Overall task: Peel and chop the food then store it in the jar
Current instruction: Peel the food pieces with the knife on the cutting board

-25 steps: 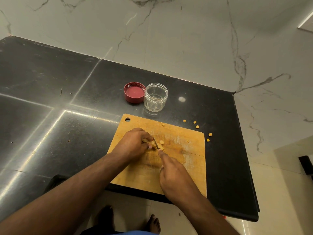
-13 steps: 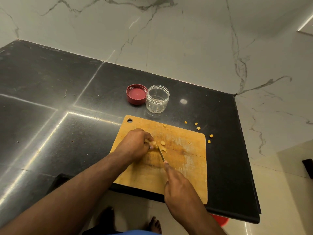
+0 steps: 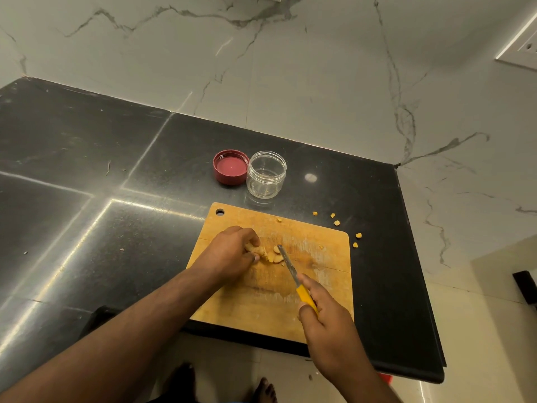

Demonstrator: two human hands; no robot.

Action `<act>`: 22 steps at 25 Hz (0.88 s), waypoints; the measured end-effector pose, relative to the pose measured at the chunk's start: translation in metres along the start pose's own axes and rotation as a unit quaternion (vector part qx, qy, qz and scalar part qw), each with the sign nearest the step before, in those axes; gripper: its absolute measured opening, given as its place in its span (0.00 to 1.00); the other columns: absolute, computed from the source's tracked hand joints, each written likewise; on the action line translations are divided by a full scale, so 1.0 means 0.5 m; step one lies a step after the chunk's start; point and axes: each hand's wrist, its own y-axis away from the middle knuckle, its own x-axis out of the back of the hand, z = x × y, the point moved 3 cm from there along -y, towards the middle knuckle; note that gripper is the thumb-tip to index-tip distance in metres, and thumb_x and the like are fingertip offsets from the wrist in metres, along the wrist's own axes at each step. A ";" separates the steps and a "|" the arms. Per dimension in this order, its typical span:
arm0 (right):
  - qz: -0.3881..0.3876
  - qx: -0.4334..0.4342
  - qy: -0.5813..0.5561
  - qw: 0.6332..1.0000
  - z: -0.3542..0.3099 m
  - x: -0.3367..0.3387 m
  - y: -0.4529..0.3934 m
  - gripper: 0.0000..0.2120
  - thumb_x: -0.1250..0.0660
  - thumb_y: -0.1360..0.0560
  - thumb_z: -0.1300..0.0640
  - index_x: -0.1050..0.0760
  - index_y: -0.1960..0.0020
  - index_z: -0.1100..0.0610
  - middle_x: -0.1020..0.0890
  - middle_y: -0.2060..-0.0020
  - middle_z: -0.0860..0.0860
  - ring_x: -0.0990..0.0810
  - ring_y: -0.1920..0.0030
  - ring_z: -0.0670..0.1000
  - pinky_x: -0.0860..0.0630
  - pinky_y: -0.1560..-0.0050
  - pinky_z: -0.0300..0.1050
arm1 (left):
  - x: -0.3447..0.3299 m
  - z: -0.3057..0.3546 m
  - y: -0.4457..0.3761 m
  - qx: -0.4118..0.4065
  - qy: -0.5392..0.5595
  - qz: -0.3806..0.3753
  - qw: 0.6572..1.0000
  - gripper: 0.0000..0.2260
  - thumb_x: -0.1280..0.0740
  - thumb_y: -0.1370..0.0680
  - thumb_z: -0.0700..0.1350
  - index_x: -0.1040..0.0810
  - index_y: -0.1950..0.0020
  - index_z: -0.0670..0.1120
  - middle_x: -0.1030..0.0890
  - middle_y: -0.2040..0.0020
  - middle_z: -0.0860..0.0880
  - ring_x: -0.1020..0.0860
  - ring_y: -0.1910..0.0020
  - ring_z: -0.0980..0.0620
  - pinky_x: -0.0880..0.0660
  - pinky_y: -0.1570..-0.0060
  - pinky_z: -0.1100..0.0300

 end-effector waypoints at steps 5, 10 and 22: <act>-0.027 0.044 0.083 0.995 -0.023 -0.028 -0.018 0.24 0.46 0.16 0.54 0.44 0.21 0.44 0.33 0.29 0.40 0.36 0.37 0.35 0.36 0.33 0.32 | 0.004 -0.005 -0.001 -0.003 0.033 0.024 0.999 0.12 0.29 0.22 0.48 0.20 0.39 0.54 0.26 0.38 0.55 0.26 0.49 0.56 0.31 0.53 0.69; -0.021 0.015 0.080 0.996 0.003 -0.030 -0.014 0.24 0.46 0.17 0.54 0.43 0.22 0.44 0.32 0.28 0.40 0.34 0.36 0.37 0.36 0.34 0.32 | 0.026 -0.017 0.004 0.002 0.049 0.043 0.998 0.10 0.28 0.23 0.47 0.19 0.42 0.54 0.25 0.40 0.56 0.26 0.52 0.57 0.33 0.60 0.73; -0.058 0.028 0.058 0.996 0.031 -0.046 0.003 0.25 0.44 0.17 0.54 0.43 0.23 0.40 0.35 0.32 0.35 0.36 0.36 0.30 0.41 0.37 0.23 | 0.069 -0.031 -0.012 0.043 0.126 0.100 0.986 0.11 0.25 0.25 0.49 0.18 0.43 0.53 0.21 0.46 0.56 0.23 0.52 0.58 0.30 0.63 0.67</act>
